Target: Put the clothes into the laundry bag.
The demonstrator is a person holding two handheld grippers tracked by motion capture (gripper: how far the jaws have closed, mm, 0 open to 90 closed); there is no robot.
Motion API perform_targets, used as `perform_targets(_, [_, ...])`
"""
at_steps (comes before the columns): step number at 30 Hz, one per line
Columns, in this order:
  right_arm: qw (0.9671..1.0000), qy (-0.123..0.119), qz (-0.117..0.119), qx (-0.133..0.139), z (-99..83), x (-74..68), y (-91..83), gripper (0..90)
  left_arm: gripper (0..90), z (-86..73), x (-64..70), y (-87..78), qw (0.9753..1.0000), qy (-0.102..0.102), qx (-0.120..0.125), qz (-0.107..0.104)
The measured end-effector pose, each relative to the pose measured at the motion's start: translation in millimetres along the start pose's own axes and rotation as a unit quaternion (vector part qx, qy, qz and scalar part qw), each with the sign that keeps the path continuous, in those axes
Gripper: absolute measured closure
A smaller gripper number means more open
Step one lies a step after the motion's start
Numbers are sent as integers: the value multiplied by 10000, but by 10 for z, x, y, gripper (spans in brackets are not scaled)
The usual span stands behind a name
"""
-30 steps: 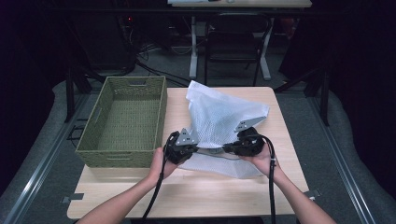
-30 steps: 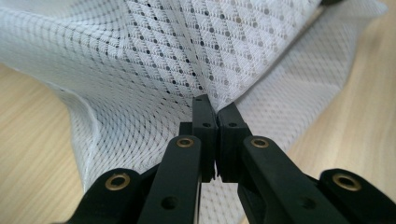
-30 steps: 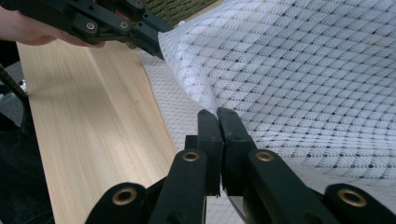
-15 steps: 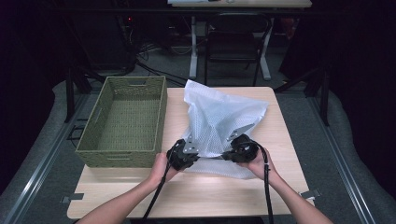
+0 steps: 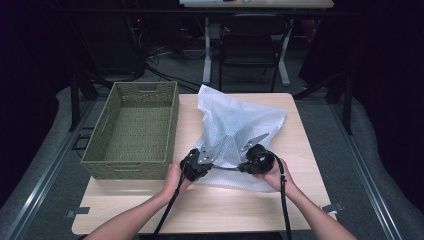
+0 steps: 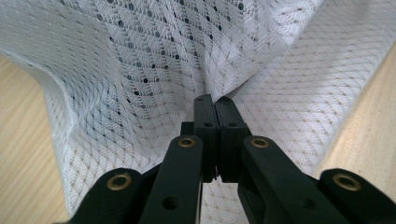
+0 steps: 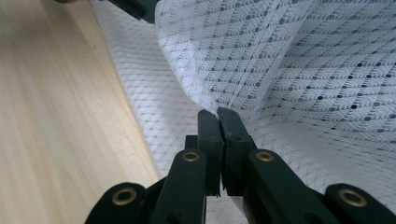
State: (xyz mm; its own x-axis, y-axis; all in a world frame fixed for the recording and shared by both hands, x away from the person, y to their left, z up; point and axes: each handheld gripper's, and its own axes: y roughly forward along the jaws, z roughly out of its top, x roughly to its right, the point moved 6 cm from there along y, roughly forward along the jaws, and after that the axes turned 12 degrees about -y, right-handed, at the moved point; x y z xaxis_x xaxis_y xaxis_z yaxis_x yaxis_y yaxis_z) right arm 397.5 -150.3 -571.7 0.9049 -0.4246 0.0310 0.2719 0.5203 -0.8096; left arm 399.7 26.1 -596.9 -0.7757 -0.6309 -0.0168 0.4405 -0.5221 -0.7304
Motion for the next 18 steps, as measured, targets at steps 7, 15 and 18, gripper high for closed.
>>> perform_targets(7, [9998, -27, 8, -198, -66, 8, 109, 885, 898, -41, 49, 78, 9994, 19, -275, -210])
perform_targets(15, [9988, 68, 4, -481, -152, 42, 249, 883, 897, -93, 84, 147, 9977, -39, -549, -389])
perform_targets(18, [9987, 29, 5, -501, -148, 45, 271, 866, 883, -96, 73, 161, 9976, -80, -579, -374])
